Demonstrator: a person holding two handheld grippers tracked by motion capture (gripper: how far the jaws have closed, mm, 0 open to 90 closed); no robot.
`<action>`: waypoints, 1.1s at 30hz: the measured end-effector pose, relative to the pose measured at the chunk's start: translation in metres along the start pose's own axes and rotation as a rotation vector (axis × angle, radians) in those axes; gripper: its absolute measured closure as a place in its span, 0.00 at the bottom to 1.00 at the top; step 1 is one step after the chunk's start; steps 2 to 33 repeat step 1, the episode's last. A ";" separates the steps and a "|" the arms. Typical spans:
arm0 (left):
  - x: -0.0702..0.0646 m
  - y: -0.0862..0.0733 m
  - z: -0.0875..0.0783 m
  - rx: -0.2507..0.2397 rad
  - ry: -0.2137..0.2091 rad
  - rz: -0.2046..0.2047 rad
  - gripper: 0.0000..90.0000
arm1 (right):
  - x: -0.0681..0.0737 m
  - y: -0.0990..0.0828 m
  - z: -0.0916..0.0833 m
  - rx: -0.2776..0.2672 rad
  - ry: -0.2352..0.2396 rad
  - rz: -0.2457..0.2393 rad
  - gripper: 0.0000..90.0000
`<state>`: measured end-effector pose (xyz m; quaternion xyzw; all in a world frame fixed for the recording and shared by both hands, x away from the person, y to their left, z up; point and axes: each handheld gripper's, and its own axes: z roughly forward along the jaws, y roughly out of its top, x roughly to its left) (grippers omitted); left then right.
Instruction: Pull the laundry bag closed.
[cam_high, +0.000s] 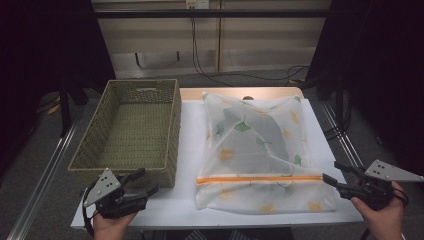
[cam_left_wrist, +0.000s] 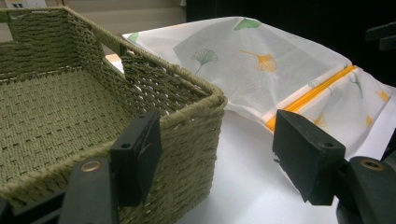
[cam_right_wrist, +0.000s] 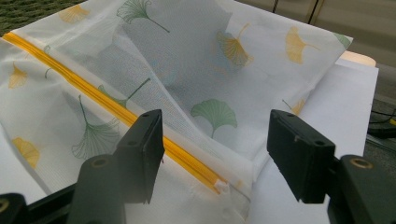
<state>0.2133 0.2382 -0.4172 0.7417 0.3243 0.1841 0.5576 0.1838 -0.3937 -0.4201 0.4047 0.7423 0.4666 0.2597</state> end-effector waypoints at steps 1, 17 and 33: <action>0.000 0.000 0.000 0.000 0.000 0.000 0.36 | 0.000 0.000 0.000 0.000 0.000 0.000 0.41; 0.000 0.000 0.000 0.000 0.000 0.000 0.36 | 0.000 0.000 0.000 0.000 0.000 0.000 0.41; 0.000 0.000 0.000 0.000 0.000 0.000 0.36 | 0.000 0.000 0.000 0.000 0.000 0.000 0.41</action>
